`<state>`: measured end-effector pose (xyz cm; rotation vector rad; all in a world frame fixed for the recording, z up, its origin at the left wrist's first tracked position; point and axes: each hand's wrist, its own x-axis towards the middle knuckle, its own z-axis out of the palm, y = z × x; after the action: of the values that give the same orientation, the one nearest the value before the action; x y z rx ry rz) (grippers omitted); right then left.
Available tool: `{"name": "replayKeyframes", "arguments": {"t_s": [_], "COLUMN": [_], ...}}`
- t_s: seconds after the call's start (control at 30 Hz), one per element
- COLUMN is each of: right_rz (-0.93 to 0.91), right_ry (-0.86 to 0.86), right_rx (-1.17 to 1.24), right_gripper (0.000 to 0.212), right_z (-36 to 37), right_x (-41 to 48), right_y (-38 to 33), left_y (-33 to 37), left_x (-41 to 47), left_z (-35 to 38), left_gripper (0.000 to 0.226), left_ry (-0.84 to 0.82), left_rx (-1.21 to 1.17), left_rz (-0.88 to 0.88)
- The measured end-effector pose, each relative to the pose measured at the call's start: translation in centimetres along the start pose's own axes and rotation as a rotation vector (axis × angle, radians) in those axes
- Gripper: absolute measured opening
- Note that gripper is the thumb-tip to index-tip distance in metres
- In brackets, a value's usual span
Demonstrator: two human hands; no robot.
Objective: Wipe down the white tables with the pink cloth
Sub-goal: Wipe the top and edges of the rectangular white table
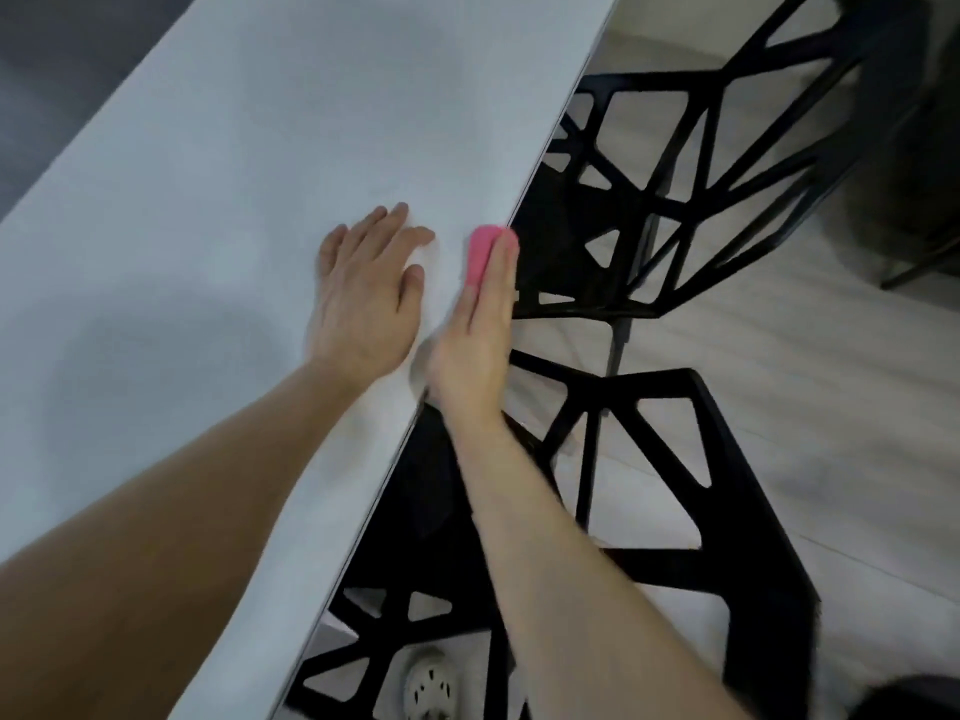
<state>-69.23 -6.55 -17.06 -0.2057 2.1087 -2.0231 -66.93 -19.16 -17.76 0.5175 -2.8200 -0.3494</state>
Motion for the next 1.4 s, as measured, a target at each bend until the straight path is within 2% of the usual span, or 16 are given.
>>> {"name": "replayKeyframes", "arguments": {"t_s": [0.1, 0.17, 0.23, 0.33, 0.4, 0.47, 0.57, 0.7, 0.77, 0.83, 0.97, 1.07, 1.2, 1.3, 1.33, 1.4], "right_rz": [0.002, 0.023, 0.048, 0.034, 0.035, 0.029, 0.005, 0.014, 0.036, 0.052, 0.060, 0.052, -0.156, 0.014, 0.080, 0.139], "right_ry": [-0.095, -0.157, -0.150, -0.052, -0.018, 0.021, 0.065, -0.096, -0.128, -0.069, 0.066, 0.096, 0.067, 0.057, 0.056, 0.041], "right_rx": [-0.009, -0.035, -0.050, -0.112, -0.202, -0.211, -0.100, -0.048, -0.039, -0.090, -0.089, -0.068, -0.142, 0.000, 0.013, -0.012], "right_gripper": [0.070, 0.072, 0.067, 0.060, 0.059, 0.060, 0.060, 0.058, 0.057, 0.057, 0.058, 0.058, 0.055, 0.053, 0.053, 0.051], "right_z": [0.6, 0.5, 0.4, 0.2, -0.2, 0.3, 1.9, 2.3, 2.2, 2.1, 1.0, 1.1, 2.8, 3.4, 3.4, 3.1], "right_x": [-13.3, -18.0, -16.1, -7.0, -1.8, -1.3, -9.5, -27.7, -30.7, -25.8, -9.7, -5.6, -16.0, -28.3, -30.5, -29.2], "right_y": [1.2, 1.5, 1.2, 0.7, 0.3, 0.6, 0.9, 2.5, 2.5, 1.9, 0.7, 0.1, 1.6, 3.2, 3.2, 3.0], "left_y": [-0.4, -0.9, -1.7, -4.0, -5.7, -6.7, -6.5, -6.1, -6.4, -6.6, -6.4, -6.4, -6.4, -6.3, -6.3, -6.4], "left_x": [-0.3, -1.3, -3.8, -10.0, -14.3, -18.3, -21.6, -21.7, -21.7, -21.8, -21.8, -21.9, -21.8, -21.8, -21.8, -21.8], "left_z": [-0.2, -1.2, -2.5, -4.9, -6.4, -7.5, -7.8, -7.3, -7.0, -6.7, -6.5, -6.4, -6.6, -6.8, -6.8, -6.8], "left_gripper": [0.038, 0.038, 0.037, 0.039, 0.042, 0.047, 0.053, 0.054, 0.054, 0.054, 0.054, 0.054, 0.053, 0.054, 0.055, 0.055], "left_ry": [0.035, 0.011, -0.032, -0.053, -0.071, -0.138, -0.229, -0.190, -0.173, -0.155, -0.120, -0.110, -0.107, -0.116, -0.117, -0.115], "left_rx": [-0.060, -0.086, -0.066, 0.036, 0.112, 0.139, 0.139, 0.155, 0.157, 0.149, 0.156, 0.152, 0.147, 0.161, 0.166, 0.162], "left_rz": [0.039, 0.044, 0.087, 0.193, 0.164, 0.142, 0.166, 0.160, 0.170, 0.178, 0.183, 0.180, 0.195, 0.188, 0.183, 0.186]}}
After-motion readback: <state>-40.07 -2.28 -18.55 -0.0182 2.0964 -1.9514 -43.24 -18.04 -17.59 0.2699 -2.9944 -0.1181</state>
